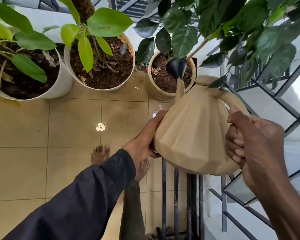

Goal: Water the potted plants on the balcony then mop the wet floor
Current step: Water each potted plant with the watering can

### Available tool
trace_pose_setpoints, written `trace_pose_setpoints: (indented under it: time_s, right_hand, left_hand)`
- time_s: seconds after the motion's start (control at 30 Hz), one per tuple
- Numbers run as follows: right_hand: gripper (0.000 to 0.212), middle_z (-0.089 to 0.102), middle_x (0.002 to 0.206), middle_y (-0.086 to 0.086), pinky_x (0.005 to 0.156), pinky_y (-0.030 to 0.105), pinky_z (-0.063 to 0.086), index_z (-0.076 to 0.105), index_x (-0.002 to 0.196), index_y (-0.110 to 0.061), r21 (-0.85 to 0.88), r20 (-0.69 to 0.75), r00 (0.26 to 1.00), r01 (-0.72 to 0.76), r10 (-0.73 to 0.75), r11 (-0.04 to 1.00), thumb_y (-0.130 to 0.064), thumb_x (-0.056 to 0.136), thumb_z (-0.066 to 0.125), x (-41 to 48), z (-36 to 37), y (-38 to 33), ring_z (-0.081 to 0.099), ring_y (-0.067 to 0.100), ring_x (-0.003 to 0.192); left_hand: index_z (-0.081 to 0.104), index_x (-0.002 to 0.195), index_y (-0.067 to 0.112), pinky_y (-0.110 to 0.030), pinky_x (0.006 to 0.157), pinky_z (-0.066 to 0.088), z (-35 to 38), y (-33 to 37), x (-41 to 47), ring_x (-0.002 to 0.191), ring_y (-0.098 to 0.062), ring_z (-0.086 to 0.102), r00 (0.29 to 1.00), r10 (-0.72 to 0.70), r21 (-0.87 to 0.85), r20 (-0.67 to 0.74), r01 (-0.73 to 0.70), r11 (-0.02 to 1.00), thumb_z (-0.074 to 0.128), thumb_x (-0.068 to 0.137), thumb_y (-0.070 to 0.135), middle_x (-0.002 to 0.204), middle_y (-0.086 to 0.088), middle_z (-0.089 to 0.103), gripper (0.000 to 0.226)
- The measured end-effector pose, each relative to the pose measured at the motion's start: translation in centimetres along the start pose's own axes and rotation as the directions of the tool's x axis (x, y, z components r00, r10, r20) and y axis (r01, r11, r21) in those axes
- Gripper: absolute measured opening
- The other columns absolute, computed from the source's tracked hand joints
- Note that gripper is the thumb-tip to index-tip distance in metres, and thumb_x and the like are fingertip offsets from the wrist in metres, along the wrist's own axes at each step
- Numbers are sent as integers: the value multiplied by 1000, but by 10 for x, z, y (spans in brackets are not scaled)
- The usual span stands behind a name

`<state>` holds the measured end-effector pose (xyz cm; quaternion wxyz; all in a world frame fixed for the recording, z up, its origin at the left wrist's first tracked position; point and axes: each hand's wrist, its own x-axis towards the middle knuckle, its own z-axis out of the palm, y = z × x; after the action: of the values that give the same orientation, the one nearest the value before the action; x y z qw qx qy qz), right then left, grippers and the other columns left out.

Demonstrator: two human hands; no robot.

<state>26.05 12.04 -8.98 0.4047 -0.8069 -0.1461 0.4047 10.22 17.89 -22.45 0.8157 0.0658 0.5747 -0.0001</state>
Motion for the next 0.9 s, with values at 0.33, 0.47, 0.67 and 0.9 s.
trace_pose_setpoints:
  time_s: [0.33, 0.47, 0.67, 0.9]
  right_hand:
    - [31, 34, 46, -4, 37, 17, 24, 54, 81, -10, 51, -3, 1000, 1, -1, 999, -29, 103, 66, 5, 2, -5, 27, 10, 35]
    - [33, 34, 46, -5, 38, 18, 23, 55, 76, -13, 60, -2, 1000, 2, -2, 998, -29, 103, 66, 6, 5, -8, 27, 10, 35]
    - [32, 33, 46, -4, 36, 16, 23, 55, 78, -12, 65, -18, 1000, 10, -9, 998, -29, 103, 66, 8, 9, -6, 26, 10, 34]
    - [30, 32, 47, -3, 36, 17, 24, 58, 77, -15, 95, -1, 1000, 6, -6, 995, -27, 104, 66, 8, 11, -3, 26, 10, 34]
  left_hand:
    - [67, 119, 23, -46, 83, 55, 2, 10, -2, 105, -32, 67, 1000, -18, 19, 8, 18, 1000, 71, 55, 85, 112, -13, 73, 89]
    - [69, 117, 22, -45, 84, 55, 1, 12, -4, 101, -31, 67, 1000, -18, 19, 4, 18, 1000, 70, 59, 85, 107, -11, 74, 85]
    - [69, 92, 23, -32, 61, 56, -3, 18, -6, 61, -20, 68, 1000, 28, 48, 2, -28, 998, 61, 76, 79, 67, -3, 72, 59]
    - [69, 95, 23, -36, 68, 57, -4, 22, -9, 67, -22, 68, 999, 34, 67, 7, -34, 997, 61, 77, 78, 72, -5, 71, 59]
